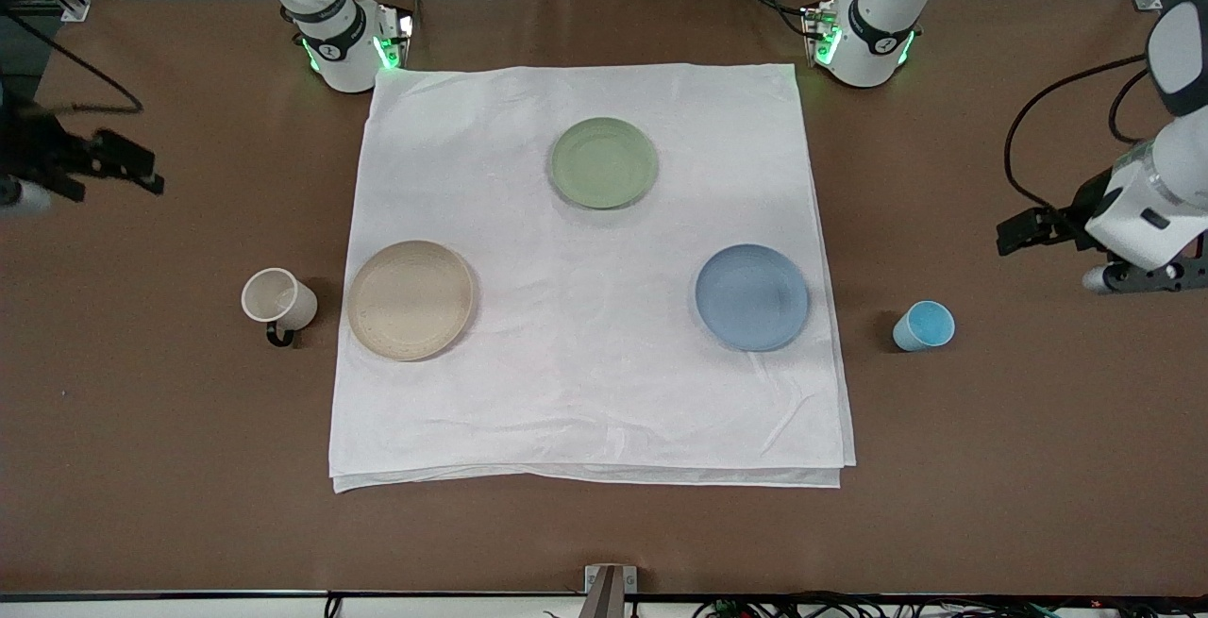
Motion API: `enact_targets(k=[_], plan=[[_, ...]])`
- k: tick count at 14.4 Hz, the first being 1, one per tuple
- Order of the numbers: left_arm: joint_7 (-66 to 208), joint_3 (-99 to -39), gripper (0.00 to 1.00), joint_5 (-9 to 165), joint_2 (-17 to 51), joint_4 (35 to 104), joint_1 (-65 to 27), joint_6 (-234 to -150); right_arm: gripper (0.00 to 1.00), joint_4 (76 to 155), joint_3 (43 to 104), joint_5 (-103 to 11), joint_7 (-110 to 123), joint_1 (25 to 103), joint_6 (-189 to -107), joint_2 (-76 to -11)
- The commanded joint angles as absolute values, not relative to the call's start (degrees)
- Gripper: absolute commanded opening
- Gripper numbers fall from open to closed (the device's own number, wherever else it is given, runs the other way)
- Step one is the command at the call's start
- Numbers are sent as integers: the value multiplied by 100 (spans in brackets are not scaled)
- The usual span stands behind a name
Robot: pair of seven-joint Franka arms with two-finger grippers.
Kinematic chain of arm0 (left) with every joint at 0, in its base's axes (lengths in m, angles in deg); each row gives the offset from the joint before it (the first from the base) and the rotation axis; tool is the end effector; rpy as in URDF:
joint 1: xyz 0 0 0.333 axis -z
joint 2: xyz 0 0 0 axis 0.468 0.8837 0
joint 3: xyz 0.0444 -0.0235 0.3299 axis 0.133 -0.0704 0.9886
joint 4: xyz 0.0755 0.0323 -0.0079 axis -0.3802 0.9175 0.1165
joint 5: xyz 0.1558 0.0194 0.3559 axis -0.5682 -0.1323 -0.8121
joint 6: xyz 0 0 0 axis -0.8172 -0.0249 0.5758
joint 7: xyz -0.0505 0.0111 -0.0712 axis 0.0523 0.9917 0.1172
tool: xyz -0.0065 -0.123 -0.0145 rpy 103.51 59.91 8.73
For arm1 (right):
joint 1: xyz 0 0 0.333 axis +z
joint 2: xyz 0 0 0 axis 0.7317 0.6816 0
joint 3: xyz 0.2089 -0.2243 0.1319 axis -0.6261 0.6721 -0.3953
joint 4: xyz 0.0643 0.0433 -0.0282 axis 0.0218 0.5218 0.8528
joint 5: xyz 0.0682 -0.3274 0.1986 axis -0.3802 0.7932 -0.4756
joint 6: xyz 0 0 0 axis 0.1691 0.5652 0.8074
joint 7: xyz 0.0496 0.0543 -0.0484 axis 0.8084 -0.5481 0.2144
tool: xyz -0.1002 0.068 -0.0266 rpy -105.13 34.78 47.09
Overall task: Place blue cup in blue plate and white mug in gray plate
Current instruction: 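Reach the right gripper to the white mug while the left gripper reaches the blue cup, then grasp the white mug with the right gripper while the left gripper grasps the cup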
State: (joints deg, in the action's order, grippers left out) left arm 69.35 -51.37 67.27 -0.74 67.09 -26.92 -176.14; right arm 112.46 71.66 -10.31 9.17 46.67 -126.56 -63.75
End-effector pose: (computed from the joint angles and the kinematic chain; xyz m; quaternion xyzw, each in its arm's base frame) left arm 0.5961 -0.0129 0.5065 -0.9991 -0.0215 0.0311 0.0173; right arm 0.5642 -0.0348 0.5530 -0.9985 -0.0324 0.0413 0.0124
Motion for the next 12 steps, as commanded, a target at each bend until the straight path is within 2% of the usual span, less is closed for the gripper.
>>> enact_targets(k=[1,4,6,10,12], plan=[[6985,-5153,100,6622,-110,7640,-2807,-18752,100,10747,7223,-988,1010,4668,-13180,-5144],[6888,-5161,100,6613,82,8468,-3062,-20141,99,11054,7223,-1058,984,4659,-14145,-4433],[6888,-5161,94,6613,460,8672,-3115,-20820,95,11431,7223,-1137,957,4598,-14831,-4177],[6958,-5179,78,6622,997,8664,-3186,-21165,95,12398,7223,-1463,966,4563,-16019,-4053],[6976,-5188,71,6622,1225,8673,-3195,-21323,86,12645,7223,-1463,983,4571,-16179,-4053]])
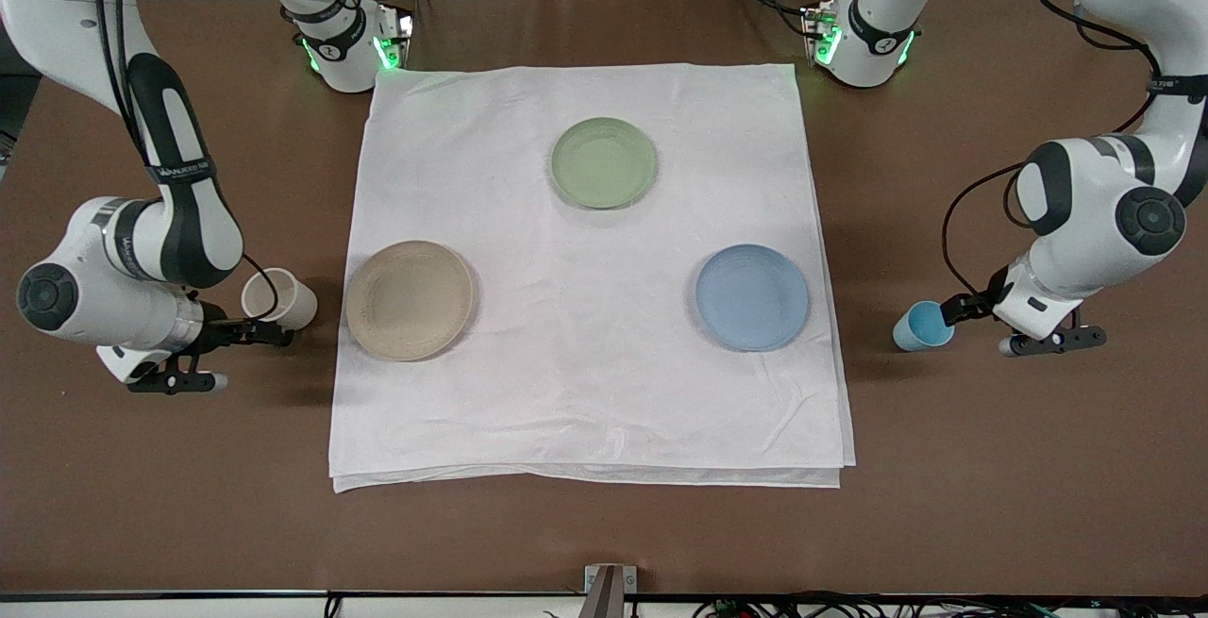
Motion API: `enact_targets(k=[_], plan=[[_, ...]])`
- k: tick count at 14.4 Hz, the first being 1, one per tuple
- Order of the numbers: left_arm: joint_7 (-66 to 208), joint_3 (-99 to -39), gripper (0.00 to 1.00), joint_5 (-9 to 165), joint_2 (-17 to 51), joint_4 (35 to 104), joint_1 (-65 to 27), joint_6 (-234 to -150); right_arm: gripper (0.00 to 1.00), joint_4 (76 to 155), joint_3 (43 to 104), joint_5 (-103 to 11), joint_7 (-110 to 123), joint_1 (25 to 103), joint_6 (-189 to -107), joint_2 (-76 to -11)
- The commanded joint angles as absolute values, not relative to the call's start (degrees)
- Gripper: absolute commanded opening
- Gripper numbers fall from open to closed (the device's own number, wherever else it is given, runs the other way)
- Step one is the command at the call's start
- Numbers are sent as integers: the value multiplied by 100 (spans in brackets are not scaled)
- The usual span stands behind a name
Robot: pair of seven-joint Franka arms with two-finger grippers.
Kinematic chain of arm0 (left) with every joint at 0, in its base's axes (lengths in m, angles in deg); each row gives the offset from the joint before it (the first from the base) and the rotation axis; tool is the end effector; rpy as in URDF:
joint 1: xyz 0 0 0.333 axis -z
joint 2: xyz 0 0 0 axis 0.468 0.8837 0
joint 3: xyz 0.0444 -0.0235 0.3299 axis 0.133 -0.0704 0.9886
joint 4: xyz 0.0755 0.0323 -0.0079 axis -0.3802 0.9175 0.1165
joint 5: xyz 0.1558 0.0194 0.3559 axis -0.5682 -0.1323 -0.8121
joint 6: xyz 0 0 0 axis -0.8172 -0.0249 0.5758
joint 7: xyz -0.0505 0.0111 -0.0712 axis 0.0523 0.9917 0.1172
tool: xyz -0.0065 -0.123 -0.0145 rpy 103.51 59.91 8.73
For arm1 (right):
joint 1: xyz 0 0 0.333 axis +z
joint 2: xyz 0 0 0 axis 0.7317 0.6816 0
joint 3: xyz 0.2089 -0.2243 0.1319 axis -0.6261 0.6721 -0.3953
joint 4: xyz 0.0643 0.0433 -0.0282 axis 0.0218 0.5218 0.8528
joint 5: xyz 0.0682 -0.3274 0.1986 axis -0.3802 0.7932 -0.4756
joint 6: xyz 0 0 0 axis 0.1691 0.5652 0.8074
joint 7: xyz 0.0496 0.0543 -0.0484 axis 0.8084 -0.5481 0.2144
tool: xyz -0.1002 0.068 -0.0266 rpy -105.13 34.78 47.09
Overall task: Place blue cup in blue plate and white mug in gray plate
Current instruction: 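Grasp the white mug with the right gripper while the left gripper grasps the cup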
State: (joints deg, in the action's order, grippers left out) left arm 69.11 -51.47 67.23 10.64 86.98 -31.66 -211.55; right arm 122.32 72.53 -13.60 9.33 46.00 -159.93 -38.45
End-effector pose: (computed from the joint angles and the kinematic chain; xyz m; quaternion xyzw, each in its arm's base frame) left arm 0.6000 0.0327 0.2818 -0.9986 -0.0516 -0.0043 0.0097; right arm 0.6319 -0.0533 0.2496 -0.9983 0.0002 0.0553 0.0175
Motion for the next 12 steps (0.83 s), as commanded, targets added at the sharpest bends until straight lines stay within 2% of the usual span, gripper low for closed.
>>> enact_targets(k=[1,2,3,4,5,6,7,8,10,12], plan=[[7002,-5188,64,6631,1331,8673,-3195,-21402,78,12716,7214,-1463,983,4580,-16179,-4053],[7011,-5197,54,6648,1410,8664,-3195,-21429,66,12786,7214,-1463,992,4580,-16171,-4061],[7037,-5188,41,6683,1472,8664,-3195,-21447,52,12830,7214,-1463,1001,4580,-16171,-4061],[7046,-5197,26,6692,1498,8664,-3186,-21438,31,12831,7214,-1463,1018,4589,-16136,-4061],[7046,-5197,16,6701,1499,8664,-3177,-21438,10,12822,7205,-1463,1019,4598,-16109,-4070],[7046,-5197,9,6701,1490,8664,-3169,-21438,0,12787,7205,-1463,1001,4606,-16092,-4079],[7046,-5205,3,6701,1429,8647,-3169,-21421,0,12700,7196,-1472,984,4607,-15970,-4105],[7055,-5223,1,6701,1341,8612,-3160,-21359,0,12447,7170,-1489,923,4633,-15577,-4175],[7256,-5327,1,6701,1026,8602,-3125,-21254,0,12225,7144,-1673,381,4825,-15004,-4420],[7816,-5783,1,6701,709,8602,-3116,-20703,0,12530,7126,-1805,-305,5194,-15062,-4693]])
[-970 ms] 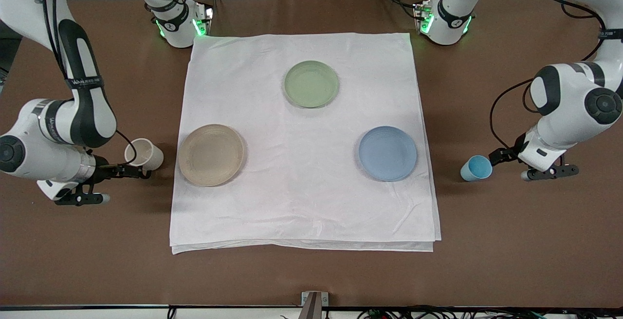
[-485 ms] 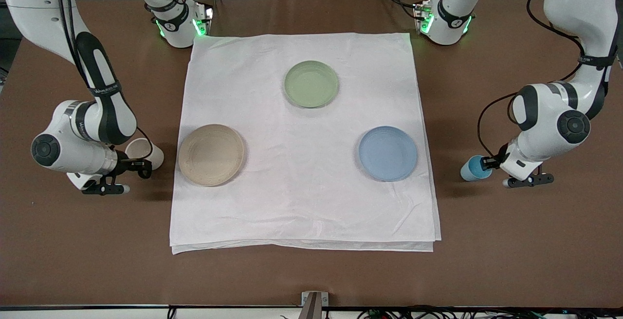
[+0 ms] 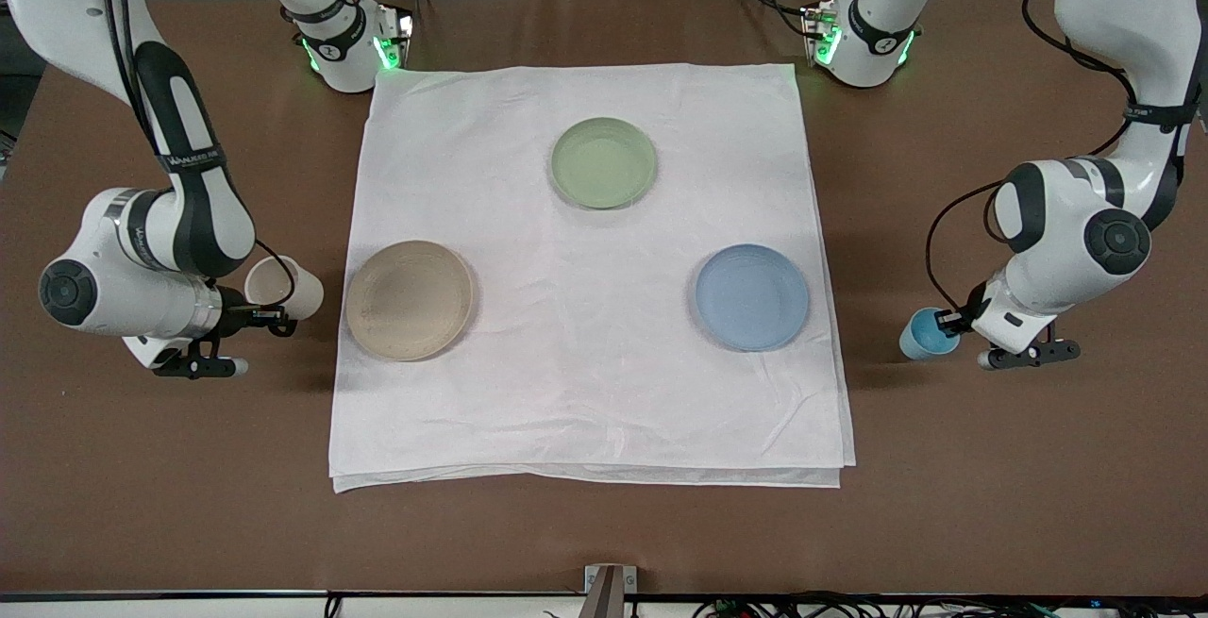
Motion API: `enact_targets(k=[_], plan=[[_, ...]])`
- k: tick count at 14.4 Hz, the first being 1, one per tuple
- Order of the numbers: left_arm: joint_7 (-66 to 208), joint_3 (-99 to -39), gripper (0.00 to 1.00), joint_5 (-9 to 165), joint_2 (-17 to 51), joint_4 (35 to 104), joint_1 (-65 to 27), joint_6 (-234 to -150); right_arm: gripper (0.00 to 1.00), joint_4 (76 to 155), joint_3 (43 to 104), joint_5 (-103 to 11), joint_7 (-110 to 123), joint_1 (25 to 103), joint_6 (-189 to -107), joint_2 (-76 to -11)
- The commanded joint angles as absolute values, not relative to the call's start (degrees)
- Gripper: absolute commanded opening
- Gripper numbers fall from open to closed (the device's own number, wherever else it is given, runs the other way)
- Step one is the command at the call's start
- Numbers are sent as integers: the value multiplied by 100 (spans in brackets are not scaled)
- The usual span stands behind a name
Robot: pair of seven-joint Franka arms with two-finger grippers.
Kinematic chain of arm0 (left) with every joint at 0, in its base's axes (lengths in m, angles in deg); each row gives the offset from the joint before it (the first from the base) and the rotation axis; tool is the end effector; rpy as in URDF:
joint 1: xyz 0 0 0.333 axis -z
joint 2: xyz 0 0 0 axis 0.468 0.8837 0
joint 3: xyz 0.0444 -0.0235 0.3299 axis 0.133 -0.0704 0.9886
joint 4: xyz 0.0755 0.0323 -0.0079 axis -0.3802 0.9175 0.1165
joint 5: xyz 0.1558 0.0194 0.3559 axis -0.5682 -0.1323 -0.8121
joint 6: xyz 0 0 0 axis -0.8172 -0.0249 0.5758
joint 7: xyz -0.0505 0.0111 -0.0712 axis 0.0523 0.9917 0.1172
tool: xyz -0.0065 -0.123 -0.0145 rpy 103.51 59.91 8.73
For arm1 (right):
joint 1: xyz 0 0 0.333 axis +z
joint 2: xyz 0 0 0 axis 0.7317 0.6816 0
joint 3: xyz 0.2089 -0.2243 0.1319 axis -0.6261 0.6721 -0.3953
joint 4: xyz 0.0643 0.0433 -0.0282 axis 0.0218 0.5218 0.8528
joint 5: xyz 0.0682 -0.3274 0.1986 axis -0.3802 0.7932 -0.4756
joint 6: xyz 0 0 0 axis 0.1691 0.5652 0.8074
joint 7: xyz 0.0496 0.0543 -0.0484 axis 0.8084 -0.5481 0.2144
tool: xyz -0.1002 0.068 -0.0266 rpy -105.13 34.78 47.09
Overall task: Place blue cup in blue plate and white mug in gray plate
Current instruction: 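Grasp the white mug with the right gripper while the left gripper grasps the cup, then lower the mug onto the beige plate while the left gripper lowers the cup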
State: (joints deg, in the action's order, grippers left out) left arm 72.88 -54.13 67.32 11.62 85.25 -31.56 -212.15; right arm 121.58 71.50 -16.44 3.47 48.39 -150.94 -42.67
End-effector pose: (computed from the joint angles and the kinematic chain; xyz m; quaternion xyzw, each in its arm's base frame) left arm 0.6114 0.0047 0.2852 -0.9979 -0.0626 -0.0164 0.0000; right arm 0.6219 -0.0107 0.2903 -0.9943 0.0336 0.0908 0.0438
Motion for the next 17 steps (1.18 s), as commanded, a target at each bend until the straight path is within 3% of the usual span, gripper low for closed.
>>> enact_targets(k=[1,5,7,8,9,10,11,13,14,15,16,17], plan=[[8202,-6038,1,6701,629,8611,-3125,-20560,0,12662,7083,-1919,-543,5352,-15168,-4746],[9626,-6882,1,6666,602,8778,-3090,-20471,0,13278,7073,-2043,-1606,6169,-16177,-4721],[10252,-7007,0,6622,742,8805,-2836,-20497,0,13428,7073,-2035,-1793,6381,-16564,-4659],[10420,-7007,0,6622,804,8805,-2730,-20506,6,13437,7073,-2035,-1803,6382,-16627,-4581],[10578,-7007,1,6622,917,8805,-2660,-20550,33,13420,7082,-2035,-1803,6382,-16610,-4563],[10693,-7007,1,6622,1006,8805,-2589,-20637,87,13393,7082,-2035,-1794,6373,-16584,-4562],[10807,-7007,1,6622,1120,8805,-2571,-20725,100,13358,7082,-2035,-1785,6347,-16566,-4571],[11105,-6998,7,6622,1261,8796,-2405,-20892,100,12992,7126,-1991,-1768,6329,-16026,-4624],[11133,-6990,27,6622,1305,8770,-2360,-20893,100,12658,7161,-1973,-1724,6294,-15482,-4650],[11133,-6990,56,6622,1297,8752,-2386,-20893,100,12255,7222,-1869,-1680,6242,-14954,-4702],[11107,-6990,96,6622,1236,8717,-2430,-20867,100,11772,7266,-1615,-1532,6198,-14331,-4755],[11081,-6981,100,6622,1113,8673,-2474,-20797,100,11376,7275,-1430,-1339,6128,-13829,-4773]])
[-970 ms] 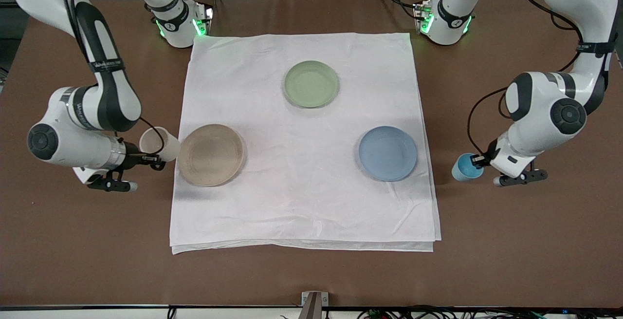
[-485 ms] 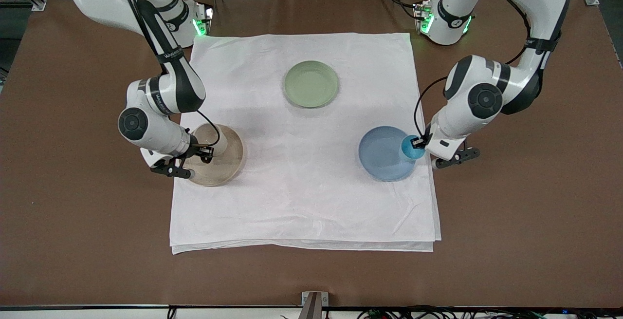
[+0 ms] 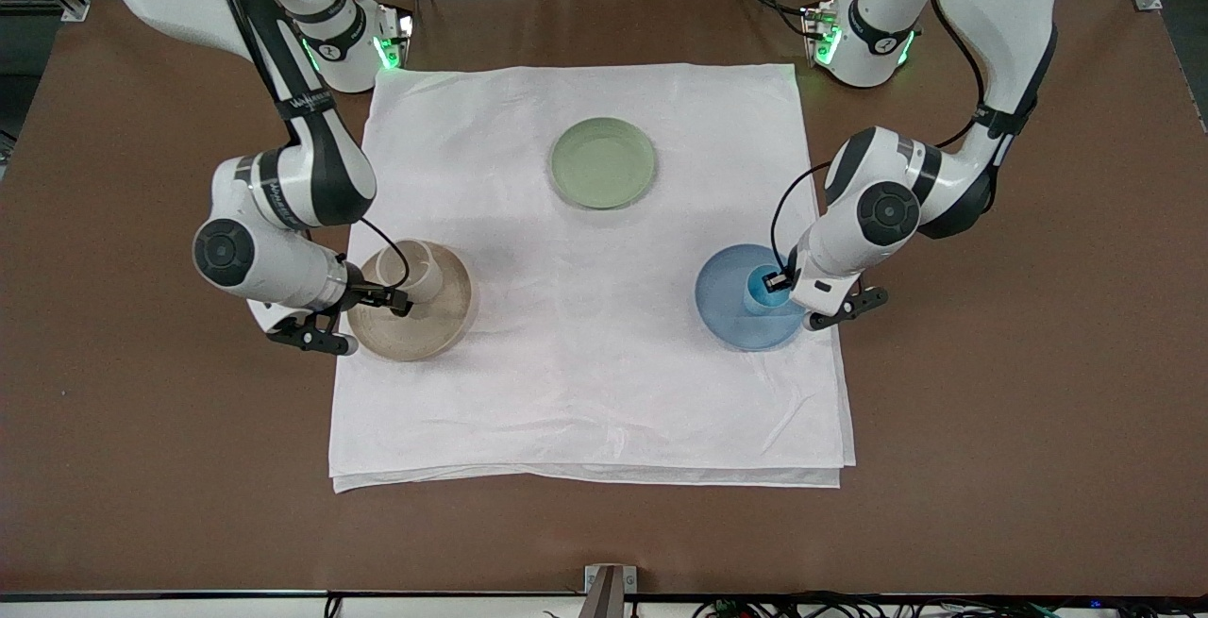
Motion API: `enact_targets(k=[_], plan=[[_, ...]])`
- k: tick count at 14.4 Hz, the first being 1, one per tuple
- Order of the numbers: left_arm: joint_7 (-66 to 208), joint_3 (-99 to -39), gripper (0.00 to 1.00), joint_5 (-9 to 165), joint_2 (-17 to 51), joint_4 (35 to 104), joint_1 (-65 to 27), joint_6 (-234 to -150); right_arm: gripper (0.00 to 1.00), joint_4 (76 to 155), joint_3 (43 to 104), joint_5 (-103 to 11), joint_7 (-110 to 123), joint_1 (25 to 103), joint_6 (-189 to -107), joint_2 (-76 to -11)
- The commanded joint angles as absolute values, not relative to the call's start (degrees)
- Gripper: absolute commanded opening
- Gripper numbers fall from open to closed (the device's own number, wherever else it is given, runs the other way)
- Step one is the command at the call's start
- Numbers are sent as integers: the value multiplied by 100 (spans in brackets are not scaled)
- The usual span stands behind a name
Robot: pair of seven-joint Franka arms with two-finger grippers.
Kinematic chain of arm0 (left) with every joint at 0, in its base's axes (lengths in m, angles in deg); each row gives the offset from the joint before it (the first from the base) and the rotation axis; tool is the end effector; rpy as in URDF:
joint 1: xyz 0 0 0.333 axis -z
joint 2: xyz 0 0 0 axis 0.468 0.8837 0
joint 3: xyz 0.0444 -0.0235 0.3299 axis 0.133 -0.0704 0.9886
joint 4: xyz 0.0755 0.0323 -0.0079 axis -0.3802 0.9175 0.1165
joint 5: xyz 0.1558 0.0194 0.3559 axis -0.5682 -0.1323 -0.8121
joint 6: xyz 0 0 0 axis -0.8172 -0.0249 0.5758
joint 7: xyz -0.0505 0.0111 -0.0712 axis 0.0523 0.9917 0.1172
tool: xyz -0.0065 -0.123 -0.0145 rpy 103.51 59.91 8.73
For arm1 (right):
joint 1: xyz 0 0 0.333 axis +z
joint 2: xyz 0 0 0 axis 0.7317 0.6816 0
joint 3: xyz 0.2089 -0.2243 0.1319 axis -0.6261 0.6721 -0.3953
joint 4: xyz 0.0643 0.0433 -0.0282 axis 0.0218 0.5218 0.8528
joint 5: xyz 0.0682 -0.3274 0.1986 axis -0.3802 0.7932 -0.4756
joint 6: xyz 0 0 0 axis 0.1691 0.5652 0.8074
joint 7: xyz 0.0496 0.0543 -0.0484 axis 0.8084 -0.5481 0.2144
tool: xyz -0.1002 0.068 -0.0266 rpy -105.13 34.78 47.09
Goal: Place blue cup in blue plate and white mug in gray plate
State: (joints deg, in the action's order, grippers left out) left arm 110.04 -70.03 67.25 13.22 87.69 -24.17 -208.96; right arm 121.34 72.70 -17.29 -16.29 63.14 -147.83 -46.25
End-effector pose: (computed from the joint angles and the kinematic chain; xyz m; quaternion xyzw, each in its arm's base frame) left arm 0.5443 -0.2259 0.2583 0.9801 0.1887 -0.0579 0.0215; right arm 0.6020 0.1371 0.3275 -0.9913 0.0881 0.0949 0.0238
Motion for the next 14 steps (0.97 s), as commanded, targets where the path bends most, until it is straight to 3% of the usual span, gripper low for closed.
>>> enact_targets(k=[1,4,9,12,14], plan=[[11072,-6972,100,6613,947,8594,-2544,-20666,100,11015,7275,-1341,-1111,5997,-13406,-4799],[10704,-6963,100,6613,594,7762,-2790,-19728,100,10554,7276,-1183,-101,5514,-12490,-5123],[9397,-6954,100,6613,541,5723,-3404,-17540,100,10293,7284,-1068,210,5055,-11882,-5565],[8456,-6954,100,6613,278,5412,-3774,-17159,100,9476,7284,-1059,201,4941,-11241,-5503],[7831,-6963,100,6631,67,5412,-4011,-16948,100,9412,7275,-1120,175,4879,-11232,-5468]])
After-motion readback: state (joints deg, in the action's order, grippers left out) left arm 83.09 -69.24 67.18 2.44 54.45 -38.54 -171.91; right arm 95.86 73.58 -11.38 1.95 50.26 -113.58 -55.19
